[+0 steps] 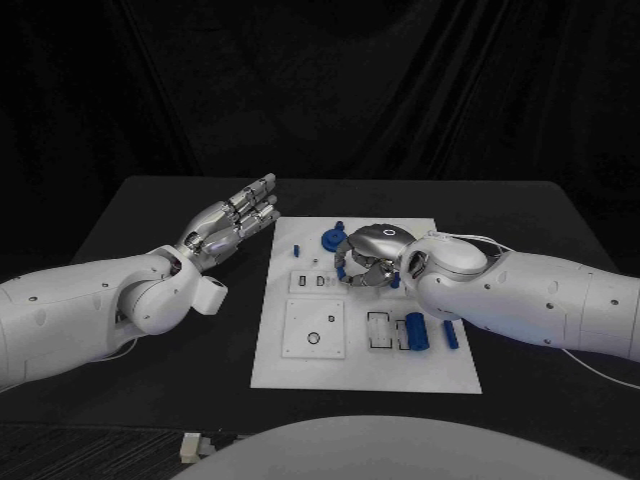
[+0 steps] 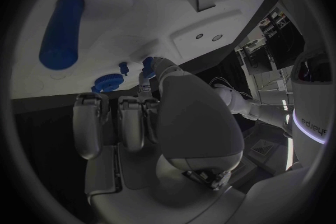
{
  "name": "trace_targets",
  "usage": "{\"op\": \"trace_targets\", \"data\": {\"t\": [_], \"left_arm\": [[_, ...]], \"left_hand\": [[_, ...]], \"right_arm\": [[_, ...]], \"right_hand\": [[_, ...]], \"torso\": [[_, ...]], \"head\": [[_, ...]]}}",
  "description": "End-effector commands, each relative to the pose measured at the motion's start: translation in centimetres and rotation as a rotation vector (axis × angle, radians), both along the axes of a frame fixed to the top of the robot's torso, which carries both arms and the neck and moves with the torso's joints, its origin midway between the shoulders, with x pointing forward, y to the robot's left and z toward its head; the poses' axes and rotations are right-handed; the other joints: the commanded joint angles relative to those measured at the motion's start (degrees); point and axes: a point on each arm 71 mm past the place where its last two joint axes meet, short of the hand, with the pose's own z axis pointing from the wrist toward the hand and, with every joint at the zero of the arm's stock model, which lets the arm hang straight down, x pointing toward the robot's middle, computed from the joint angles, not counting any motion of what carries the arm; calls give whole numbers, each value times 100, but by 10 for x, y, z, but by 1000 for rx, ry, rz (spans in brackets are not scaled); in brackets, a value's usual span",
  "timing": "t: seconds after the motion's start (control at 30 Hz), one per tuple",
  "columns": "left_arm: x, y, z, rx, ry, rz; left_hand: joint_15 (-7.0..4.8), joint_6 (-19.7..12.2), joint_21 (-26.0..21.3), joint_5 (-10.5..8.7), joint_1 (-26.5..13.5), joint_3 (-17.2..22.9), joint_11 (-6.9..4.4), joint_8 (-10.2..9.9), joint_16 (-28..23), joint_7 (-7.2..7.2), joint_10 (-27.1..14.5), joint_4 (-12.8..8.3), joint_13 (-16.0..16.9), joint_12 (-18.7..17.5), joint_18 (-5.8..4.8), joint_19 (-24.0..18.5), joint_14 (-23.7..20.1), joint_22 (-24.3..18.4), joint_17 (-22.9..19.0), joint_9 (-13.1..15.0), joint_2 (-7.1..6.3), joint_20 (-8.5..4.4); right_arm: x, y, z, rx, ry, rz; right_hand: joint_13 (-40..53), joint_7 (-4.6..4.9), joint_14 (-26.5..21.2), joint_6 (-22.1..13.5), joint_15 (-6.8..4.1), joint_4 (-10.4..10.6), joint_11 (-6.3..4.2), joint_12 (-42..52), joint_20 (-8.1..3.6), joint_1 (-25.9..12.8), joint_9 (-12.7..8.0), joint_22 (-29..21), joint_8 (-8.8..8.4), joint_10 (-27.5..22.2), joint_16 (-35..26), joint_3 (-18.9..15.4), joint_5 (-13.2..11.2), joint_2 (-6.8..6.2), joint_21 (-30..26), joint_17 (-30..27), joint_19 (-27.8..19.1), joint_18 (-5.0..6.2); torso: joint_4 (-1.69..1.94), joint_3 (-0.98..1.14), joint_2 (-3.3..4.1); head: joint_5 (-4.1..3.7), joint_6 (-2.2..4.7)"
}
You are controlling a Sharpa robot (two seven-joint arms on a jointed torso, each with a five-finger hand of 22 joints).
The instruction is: Assemble the parts on the task board
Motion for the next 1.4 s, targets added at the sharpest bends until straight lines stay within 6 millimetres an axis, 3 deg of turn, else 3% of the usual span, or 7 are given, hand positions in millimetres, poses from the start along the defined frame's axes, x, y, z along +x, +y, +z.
{"op": "trace_targets", "data": {"t": [0.03,0.13,0.73,1.03,1.23,1.3,1.4], "left_arm": [[-1,-2,1,-15,-6,-9],[-1,-2,0,-15,-3,-13],[-1,-2,-1,-15,2,-16],[-1,-2,-1,-15,4,-17],[-1,-2,-2,-14,4,-15],[-1,-2,-2,-14,4,-15],[-2,-1,-1,-11,4,-10]], "left_hand": [[10,94,23,4,-9,44,-15,52,-21,110,0,-11,-8,-20,65,-3,-2,7,-10,18,-26,27],[10,383,23,7,-3,57,-62,124,-21,351,0,-19,-8,-20,66,-2,-2,8,-10,59,-21,30],[6,441,23,10,0,61,-44,141,-21,366,0,-22,-8,-20,67,-3,-2,7,-10,66,-19,31],[2,442,23,11,1,63,-37,142,-21,369,0,-24,-8,-20,67,-2,-2,7,-10,65,-19,30],[2,442,23,11,1,63,-37,142,-21,369,0,-24,-8,-20,67,-2,-2,7,-10,65,-19,30],[2,442,23,11,1,63,-37,142,-21,369,0,-24,-8,-20,67,-2,-2,7,-10,65,-19,30],[2,442,23,11,1,63,-37,142,-21,369,0,-24,-8,-20,67,-2,-2,7,-10,65,-19,30]], "right_arm": [[0,-1,-4,-32,18,-16],[1,-1,-6,-40,25,-17],[0,0,-8,-47,34,-12],[0,0,-8,-48,36,-12],[0,-2,-7,-36,23,-14],[0,-3,-5,-25,13,-15],[0,-6,0,3,-14,-16]], "right_hand": [[1505,-11,590,-44,35,-23,33,20,23,-5,-6,1342,-18,603,17,-4,-35,7,-27,1508,313,33],[1505,-8,590,-58,39,-37,36,20,26,-1,-8,1339,-22,603,17,2,-47,12,-35,1508,308,35],[1505,13,590,-478,62,-157,55,20,58,-85,-101,1329,-197,603,17,26,-248,-1,-66,1508,291,43],[1505,-28,590,-1185,42,-254,26,20,47,-167,-418,1315,-564,603,17,-27,-876,-35,-107,1508,269,54],[1505,-69,590,-1401,15,-225,-7,20,24,-219,-572,1301,-697,603,17,-114,-1211,-76,-150,1508,245,65],[1505,-74,590,-1419,9,-202,-13,20,18,-228,-601,1295,-708,603,17,-140,-1289,-97,-165,1508,236,69],[1505,-91,590,-1433,-6,10,-37,20,0,-287,-693,1283,-714,603,17,-268,-1677,-211,-204,1508,214,78]], "torso": [[1,0,0],[1,0,0],[-2,-1,-3],[0,1,-1],[0,1,-3],[0,0,-3],[-2,0,-4]], "head": [[6,-1],[6,-1],[-8,-1],[-9,-1],[-7,-1],[-6,-1],[-14,-1]]}}
